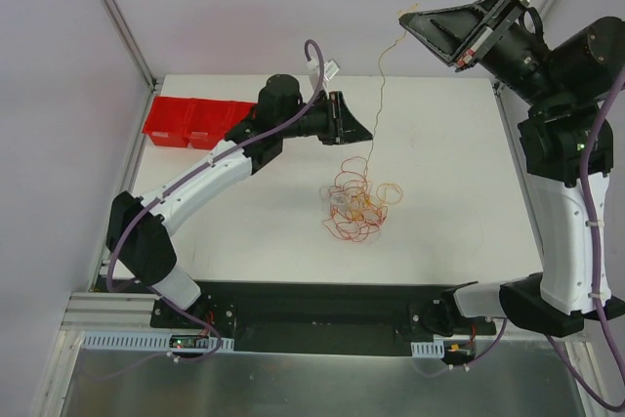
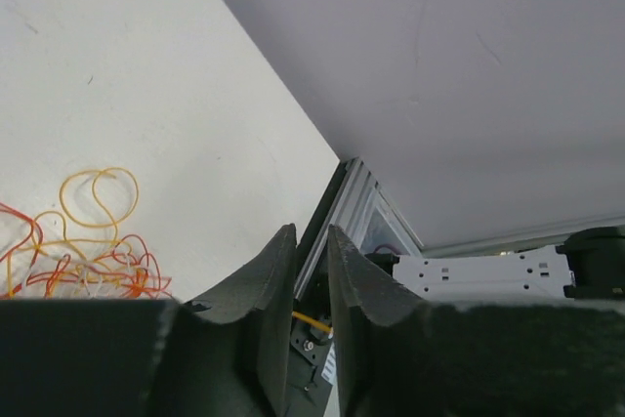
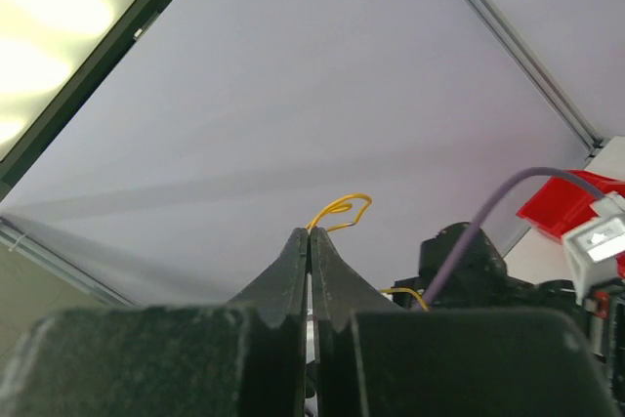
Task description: Untangle the cables
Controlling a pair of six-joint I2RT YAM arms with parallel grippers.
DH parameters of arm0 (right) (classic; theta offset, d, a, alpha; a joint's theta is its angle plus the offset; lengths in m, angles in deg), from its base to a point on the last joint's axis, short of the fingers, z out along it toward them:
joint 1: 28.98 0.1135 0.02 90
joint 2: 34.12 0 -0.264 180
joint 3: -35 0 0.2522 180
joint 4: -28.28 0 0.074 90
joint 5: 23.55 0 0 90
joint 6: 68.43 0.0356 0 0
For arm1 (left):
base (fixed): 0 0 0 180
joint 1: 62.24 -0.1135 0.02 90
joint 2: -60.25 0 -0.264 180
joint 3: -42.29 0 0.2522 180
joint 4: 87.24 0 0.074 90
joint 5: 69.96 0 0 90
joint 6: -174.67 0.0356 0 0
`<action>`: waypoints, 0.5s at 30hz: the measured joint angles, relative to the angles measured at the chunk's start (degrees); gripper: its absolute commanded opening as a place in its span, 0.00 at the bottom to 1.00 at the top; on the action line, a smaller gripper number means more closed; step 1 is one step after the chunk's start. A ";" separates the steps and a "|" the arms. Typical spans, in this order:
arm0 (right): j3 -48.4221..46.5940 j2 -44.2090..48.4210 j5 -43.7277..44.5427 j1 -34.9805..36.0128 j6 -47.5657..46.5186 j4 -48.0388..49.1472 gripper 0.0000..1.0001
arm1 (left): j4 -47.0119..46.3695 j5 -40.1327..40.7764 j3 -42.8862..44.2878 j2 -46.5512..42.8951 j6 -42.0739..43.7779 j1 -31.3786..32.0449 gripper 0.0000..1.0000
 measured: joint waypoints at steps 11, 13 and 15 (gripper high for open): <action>-2.34 -2.62 1.27 -0.04 0.13 -0.70 0.00 | -0.33 -3.13 1.07 -4.85 6.05 0.87 0.74; -2.36 -2.62 1.27 -0.09 0.13 -0.68 0.00 | -1.38 -3.06 -0.24 -6.51 6.75 0.87 0.81; -2.36 -2.62 1.20 -0.11 0.13 -0.70 0.00 | -3.04 -2.93 -2.27 -8.63 6.73 0.85 0.82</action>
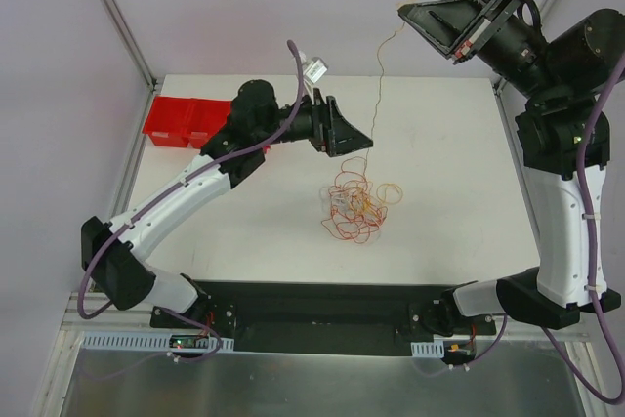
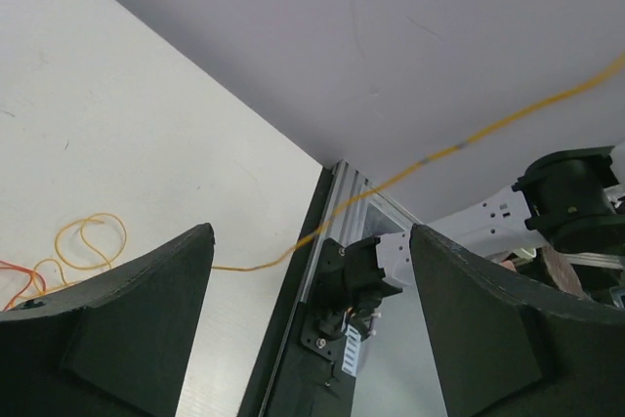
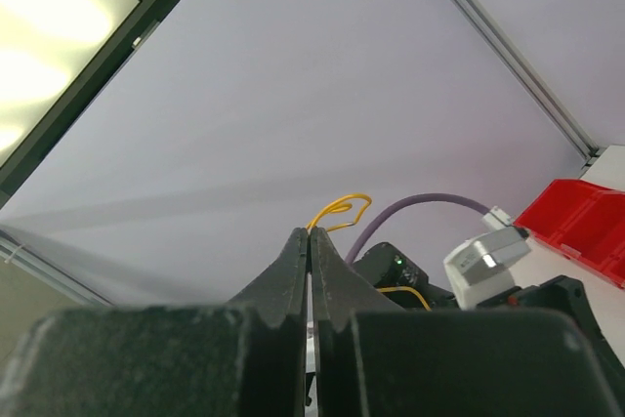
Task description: Untangle the cables
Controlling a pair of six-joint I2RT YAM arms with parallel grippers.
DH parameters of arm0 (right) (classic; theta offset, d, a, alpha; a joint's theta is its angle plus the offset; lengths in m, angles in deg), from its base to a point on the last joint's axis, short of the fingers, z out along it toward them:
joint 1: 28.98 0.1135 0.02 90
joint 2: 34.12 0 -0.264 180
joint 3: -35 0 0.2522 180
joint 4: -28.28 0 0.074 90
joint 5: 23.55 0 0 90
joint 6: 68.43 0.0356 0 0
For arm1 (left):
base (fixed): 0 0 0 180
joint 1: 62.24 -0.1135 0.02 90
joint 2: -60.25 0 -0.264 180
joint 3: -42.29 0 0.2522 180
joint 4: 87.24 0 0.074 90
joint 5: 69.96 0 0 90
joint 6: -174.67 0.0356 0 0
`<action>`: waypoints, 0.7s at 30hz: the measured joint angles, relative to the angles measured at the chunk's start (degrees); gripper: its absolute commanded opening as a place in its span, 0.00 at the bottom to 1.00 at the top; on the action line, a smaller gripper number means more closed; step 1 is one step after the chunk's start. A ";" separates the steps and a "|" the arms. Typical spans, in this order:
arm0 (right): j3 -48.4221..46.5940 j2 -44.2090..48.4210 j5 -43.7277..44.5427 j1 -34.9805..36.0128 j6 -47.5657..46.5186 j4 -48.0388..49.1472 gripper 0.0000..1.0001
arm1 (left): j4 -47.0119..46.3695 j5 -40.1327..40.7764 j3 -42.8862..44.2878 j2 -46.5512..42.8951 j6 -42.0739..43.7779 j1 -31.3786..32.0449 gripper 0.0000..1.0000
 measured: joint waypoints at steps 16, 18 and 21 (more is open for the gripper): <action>5.18 0.09 -1.88 0.07 1.22 1.16 0.00 | -11.28 0.72 8.92 -0.11 -3.28 -1.86 0.79; 6.36 0.11 -1.99 0.28 1.29 1.40 0.00 | -11.80 -0.39 12.48 2.56 -3.93 -1.84 0.71; 8.39 0.13 -2.21 0.85 1.27 1.55 0.00 | -13.29 -2.91 15.23 5.40 -6.25 -1.81 0.51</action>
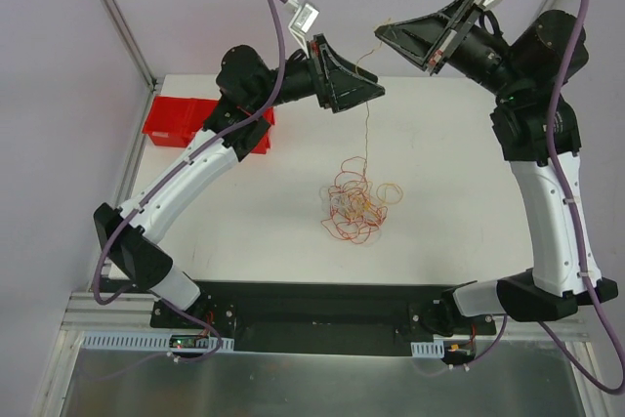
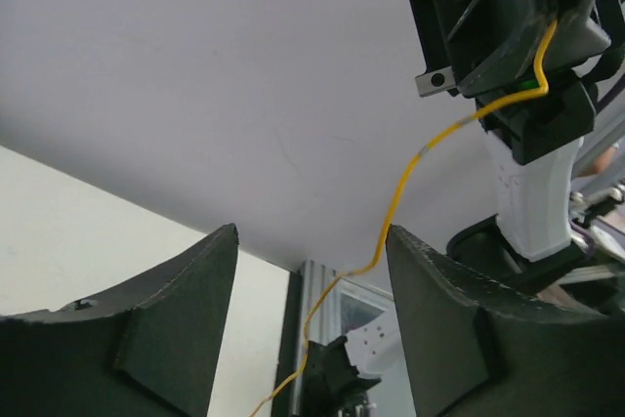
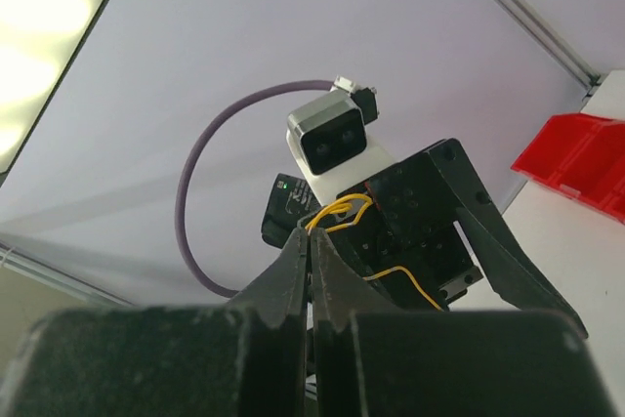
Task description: Untangle the cables
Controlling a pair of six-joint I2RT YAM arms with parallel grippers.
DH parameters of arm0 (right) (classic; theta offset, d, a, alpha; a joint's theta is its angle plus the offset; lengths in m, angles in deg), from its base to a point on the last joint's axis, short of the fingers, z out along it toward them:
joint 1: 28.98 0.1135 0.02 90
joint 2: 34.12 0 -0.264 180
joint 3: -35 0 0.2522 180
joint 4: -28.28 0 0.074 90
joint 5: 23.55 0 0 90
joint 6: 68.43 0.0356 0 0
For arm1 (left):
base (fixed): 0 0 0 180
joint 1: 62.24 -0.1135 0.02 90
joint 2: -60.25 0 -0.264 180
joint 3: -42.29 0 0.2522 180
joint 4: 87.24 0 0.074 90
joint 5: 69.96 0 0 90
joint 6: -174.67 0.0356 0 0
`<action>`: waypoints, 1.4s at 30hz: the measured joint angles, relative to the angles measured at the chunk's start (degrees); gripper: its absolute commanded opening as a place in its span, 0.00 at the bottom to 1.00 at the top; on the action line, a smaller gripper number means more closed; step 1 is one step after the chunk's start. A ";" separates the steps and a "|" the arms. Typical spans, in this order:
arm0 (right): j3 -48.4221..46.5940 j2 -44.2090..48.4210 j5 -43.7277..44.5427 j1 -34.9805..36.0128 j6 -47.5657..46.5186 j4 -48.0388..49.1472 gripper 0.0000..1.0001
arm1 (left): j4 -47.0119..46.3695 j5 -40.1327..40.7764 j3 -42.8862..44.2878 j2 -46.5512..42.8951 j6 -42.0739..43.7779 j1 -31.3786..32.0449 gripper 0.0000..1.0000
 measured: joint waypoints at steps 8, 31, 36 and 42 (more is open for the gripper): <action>1.73 -0.02 -1.49 0.83 -3.50 -4.72 0.34 | 0.09 -4.72 0.90 1.75 -2.56 0.00 0.00; 38.62 5.64 10.54 3.06 -49.31 -39.50 0.73 | 20.02 7.63 -0.70 -7.74 0.48 -2.36 0.00; 53.44 13.79 12.74 7.78 -51.65 -26.16 0.75 | 21.05 8.17 0.24 -7.72 -0.13 -2.38 0.00; 61.70 14.36 13.94 8.76 -45.11 -7.21 0.69 | 21.18 8.66 3.69 -7.72 -1.57 -2.38 0.00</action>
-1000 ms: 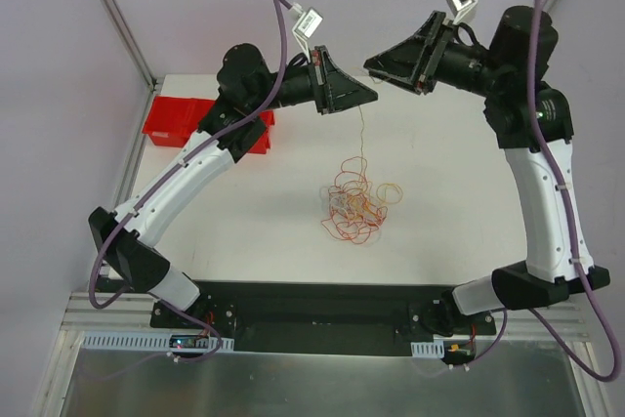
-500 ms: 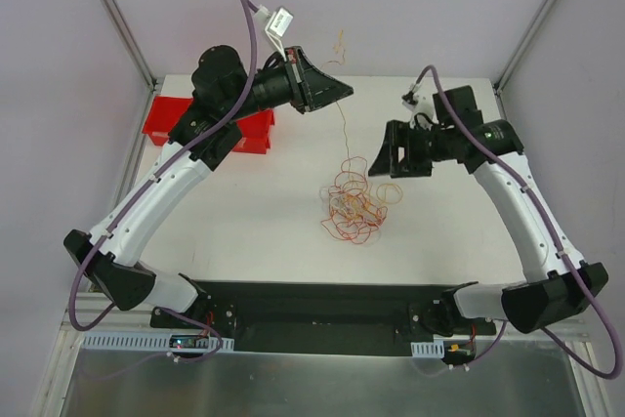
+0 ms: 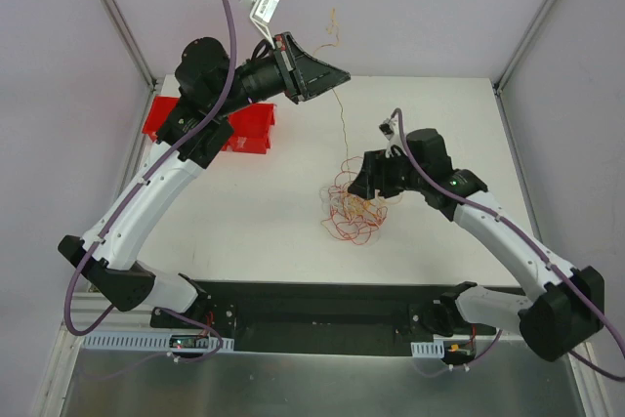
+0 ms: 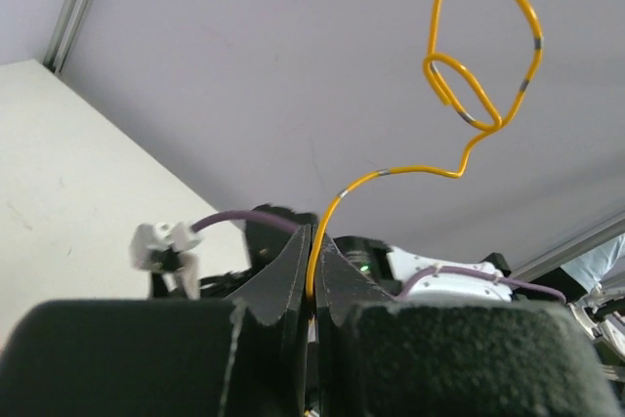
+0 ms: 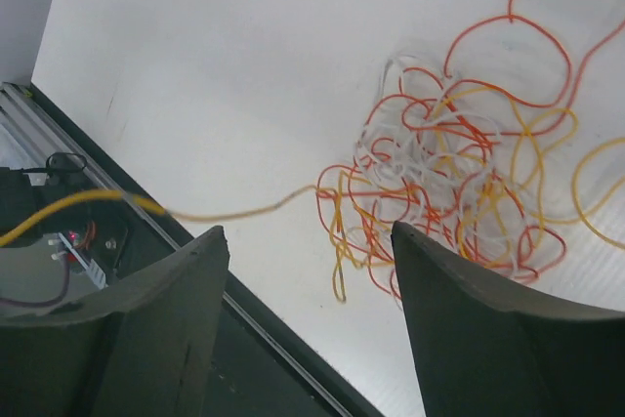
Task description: Untangle the cables
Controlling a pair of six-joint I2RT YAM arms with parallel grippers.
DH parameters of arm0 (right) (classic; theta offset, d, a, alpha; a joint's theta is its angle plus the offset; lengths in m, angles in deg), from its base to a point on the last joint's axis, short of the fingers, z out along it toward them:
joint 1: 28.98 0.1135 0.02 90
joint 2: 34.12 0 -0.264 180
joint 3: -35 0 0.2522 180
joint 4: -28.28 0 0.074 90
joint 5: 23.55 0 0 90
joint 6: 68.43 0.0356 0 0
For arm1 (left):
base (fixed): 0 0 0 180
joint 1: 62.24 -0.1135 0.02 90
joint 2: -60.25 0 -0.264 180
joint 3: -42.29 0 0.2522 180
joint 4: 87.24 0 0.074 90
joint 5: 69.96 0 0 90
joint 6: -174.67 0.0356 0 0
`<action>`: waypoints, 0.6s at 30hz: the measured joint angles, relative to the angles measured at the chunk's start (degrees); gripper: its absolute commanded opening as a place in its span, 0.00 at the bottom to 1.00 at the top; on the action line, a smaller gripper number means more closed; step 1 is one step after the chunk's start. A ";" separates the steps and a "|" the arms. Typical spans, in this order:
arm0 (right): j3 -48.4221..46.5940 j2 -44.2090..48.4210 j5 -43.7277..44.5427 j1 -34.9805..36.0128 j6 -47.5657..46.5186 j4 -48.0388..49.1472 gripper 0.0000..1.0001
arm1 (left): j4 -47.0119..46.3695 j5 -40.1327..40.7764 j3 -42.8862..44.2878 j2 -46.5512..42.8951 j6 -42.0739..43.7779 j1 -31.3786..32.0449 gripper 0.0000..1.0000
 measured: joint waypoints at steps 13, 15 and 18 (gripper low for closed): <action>-5.64 -17.66 11.23 7.04 5.22 9.38 0.33 | -0.37 -2.99 10.86 1.49 -3.85 -0.02 0.00; -6.56 -19.30 12.66 6.84 5.66 9.53 0.31 | -0.17 -3.21 13.84 1.49 -3.28 -0.02 0.00; -6.80 -21.53 13.64 6.40 6.19 9.25 0.32 | 0.57 -2.84 18.75 1.27 -0.87 -0.02 0.00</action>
